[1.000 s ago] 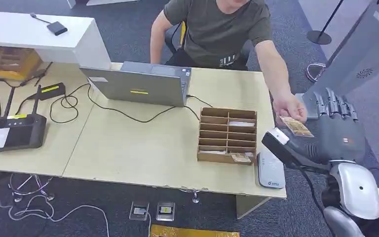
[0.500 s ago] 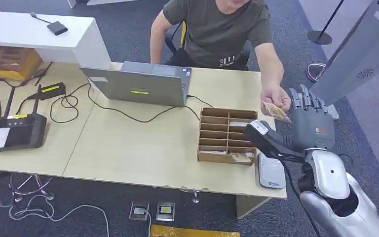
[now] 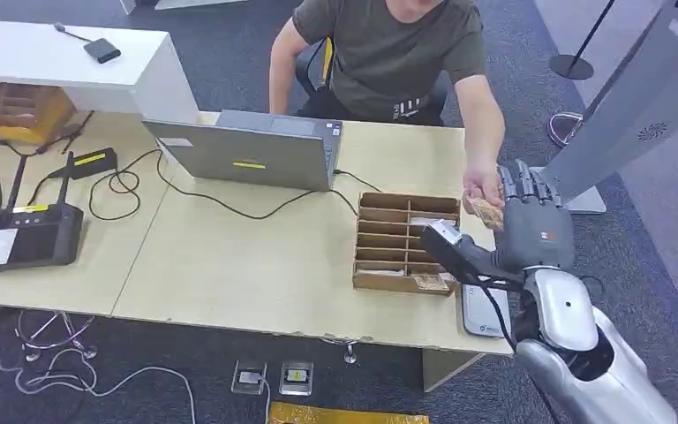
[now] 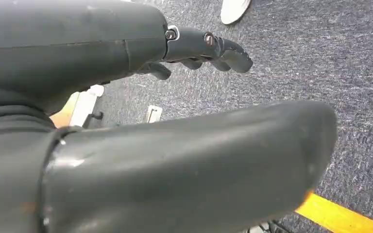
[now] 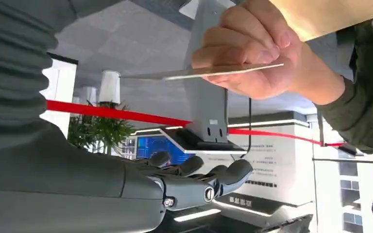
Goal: Pass the card to the sensor for recognition and then transmit it.
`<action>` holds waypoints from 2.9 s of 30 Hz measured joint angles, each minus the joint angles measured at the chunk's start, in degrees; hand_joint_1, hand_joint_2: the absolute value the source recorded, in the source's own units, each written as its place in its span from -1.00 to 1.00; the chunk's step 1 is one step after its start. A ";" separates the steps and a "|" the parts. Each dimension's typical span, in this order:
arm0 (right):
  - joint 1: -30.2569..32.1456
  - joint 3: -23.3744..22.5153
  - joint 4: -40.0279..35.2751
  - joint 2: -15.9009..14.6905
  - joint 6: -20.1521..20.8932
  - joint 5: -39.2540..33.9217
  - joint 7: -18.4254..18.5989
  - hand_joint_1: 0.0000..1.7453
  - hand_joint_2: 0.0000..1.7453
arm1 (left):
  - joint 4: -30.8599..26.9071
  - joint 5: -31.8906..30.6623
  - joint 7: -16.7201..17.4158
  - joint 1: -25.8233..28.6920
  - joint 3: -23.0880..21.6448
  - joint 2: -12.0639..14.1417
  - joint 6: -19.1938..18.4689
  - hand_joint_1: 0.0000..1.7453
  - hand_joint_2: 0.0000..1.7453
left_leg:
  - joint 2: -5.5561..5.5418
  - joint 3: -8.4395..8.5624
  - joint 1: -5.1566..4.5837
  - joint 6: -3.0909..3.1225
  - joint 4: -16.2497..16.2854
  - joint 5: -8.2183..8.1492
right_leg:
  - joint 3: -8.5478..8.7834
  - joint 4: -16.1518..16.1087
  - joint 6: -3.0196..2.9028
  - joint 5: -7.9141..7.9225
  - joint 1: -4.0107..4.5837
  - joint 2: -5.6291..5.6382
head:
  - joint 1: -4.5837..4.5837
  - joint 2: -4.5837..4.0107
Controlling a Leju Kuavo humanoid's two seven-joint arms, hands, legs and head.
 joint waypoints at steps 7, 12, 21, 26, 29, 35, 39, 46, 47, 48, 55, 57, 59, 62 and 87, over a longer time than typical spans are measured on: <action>0.15 0.02 1.03 0.57 -0.33 1.20 0.04 -1.00 1.00 | 0.00 -0.28 -0.24 0.00 0.00 0.02 -0.42 -1.00 -1.00 | 0.00 0.01 0.00 0.00 0.00 0.00 | 0.00 0.00 0.00 0.00 0.00 0.01 | -0.02 0.00; 0.26 -0.04 1.66 0.96 -0.55 2.18 -0.02 -1.00 1.00 | 0.00 -0.48 -0.26 0.00 0.00 0.02 -0.48 -1.00 -1.00 | 0.01 0.02 0.00 0.00 0.00 0.00 | 0.00 0.00 0.00 0.00 0.00 0.01 | -0.02 0.00; 1.93 -1.75 2.27 0.81 0.37 4.50 0.39 1.00 1.00 | 0.00 -3.24 -0.98 0.04 -0.04 0.17 -2.38 -1.00 -1.00 | 0.01 0.05 0.00 0.00 0.01 0.00 | 0.00 -0.01 0.00 0.00 0.00 0.02 | -0.04 0.00; 3.74 -3.74 2.10 0.11 2.03 4.85 0.39 1.00 1.00 | 0.00 -4.44 -1.05 0.16 -0.07 0.35 -3.43 -1.00 -1.00 | 0.03 0.08 0.00 0.00 0.01 0.00 | -0.01 -0.01 0.00 0.00 0.00 0.07 | 0.00 0.00; 4.90 -5.09 1.44 -0.57 2.67 4.83 0.39 1.00 1.00 | 0.00 -4.96 -1.05 0.22 -0.07 0.52 -3.67 -1.00 -1.00 | 0.03 0.07 0.00 0.00 0.01 0.00 | -0.01 -0.01 0.00 0.00 0.00 0.08 | -0.02 0.00; 6.22 -6.95 0.31 -1.47 3.43 4.63 0.39 1.00 1.00 | 0.00 -5.55 -1.05 0.25 -0.09 0.74 -3.91 -1.00 -1.00 | 0.07 0.09 0.00 -0.01 0.01 0.00 | 0.00 0.00 0.00 0.00 0.00 0.13 | -0.04 0.00; 6.83 -7.63 -0.09 -1.75 3.41 3.60 0.39 1.00 1.00 | 0.00 -5.94 -1.05 0.25 -0.09 0.79 -4.07 -1.00 -1.00 | 0.07 0.09 0.00 0.00 0.01 0.00 | 0.00 0.00 0.00 0.00 0.00 0.14 | -0.02 0.00; 7.33 -7.63 -0.24 -2.82 2.93 -0.91 0.39 1.00 1.00 | 0.00 -6.90 -1.05 0.25 -0.09 1.03 -4.28 -1.00 -1.00 | 0.07 0.09 0.00 0.00 0.01 0.00 | 0.00 -0.01 0.00 0.00 0.00 0.13 | -0.02 0.00; 7.43 -7.61 -0.22 -3.04 2.82 -1.60 0.39 1.00 1.00 | 0.00 -6.99 -1.05 0.25 -0.09 1.09 -4.31 -1.00 -1.00 | 0.07 0.10 0.00 0.00 0.01 0.00 | 0.00 0.00 0.00 0.00 0.00 0.14 | -0.04 0.00; 7.58 -7.61 -0.22 -3.24 2.62 -2.36 0.39 1.00 1.00 | 0.00 -7.10 -1.05 0.25 -0.09 1.18 -4.33 -1.00 -1.00 | 0.07 0.10 0.00 -0.01 0.01 0.00 | 0.00 -0.01 0.00 0.00 0.00 0.14 | -0.02 0.00; 8.78 -6.64 0.07 -4.35 0.37 -6.34 0.39 1.00 1.00 | 0.00 -7.52 -1.05 0.24 -0.09 1.31 -4.33 -1.00 -1.00 | 0.08 0.09 0.00 -0.01 0.01 -0.01 | 0.00 -0.01 0.00 0.00 0.00 0.14 | -0.02 0.00; 8.93 -6.18 0.50 -4.42 -0.88 -7.30 0.39 1.00 1.00 | 0.00 -7.54 -1.05 0.24 -0.09 1.31 -4.22 -1.00 -1.00 | 0.07 0.08 0.00 -0.01 0.00 -0.01 | 0.00 0.00 0.00 0.00 0.00 0.13 | -0.02 0.00; 8.96 -5.70 1.09 -4.42 -1.77 -7.93 0.39 1.00 1.00 | 0.00 -7.58 -1.05 0.24 -0.09 1.31 -4.07 -1.00 -1.00 | 0.07 0.08 0.00 -0.01 0.00 -0.01 | 0.00 0.00 0.00 0.00 0.00 0.13 | -0.02 0.00; 9.02 -4.85 2.21 -4.42 -2.49 -8.83 0.39 1.00 1.00 | 0.00 -7.82 -1.05 0.24 -0.09 1.33 -3.93 -1.00 -1.00 | 0.07 0.09 0.00 -0.01 0.00 0.00 | 0.00 0.00 0.00 0.00 0.00 0.13 | 0.00 0.00; 9.11 0.11 14.01 -3.91 -8.63 -13.49 0.37 1.00 1.00 | 0.15 -8.61 -0.81 0.22 -0.07 1.49 -2.82 -1.00 -1.00 | 0.07 0.07 0.00 -0.01 0.01 -0.01 | 0.01 0.00 0.00 0.00 0.00 0.12 | -0.02 0.00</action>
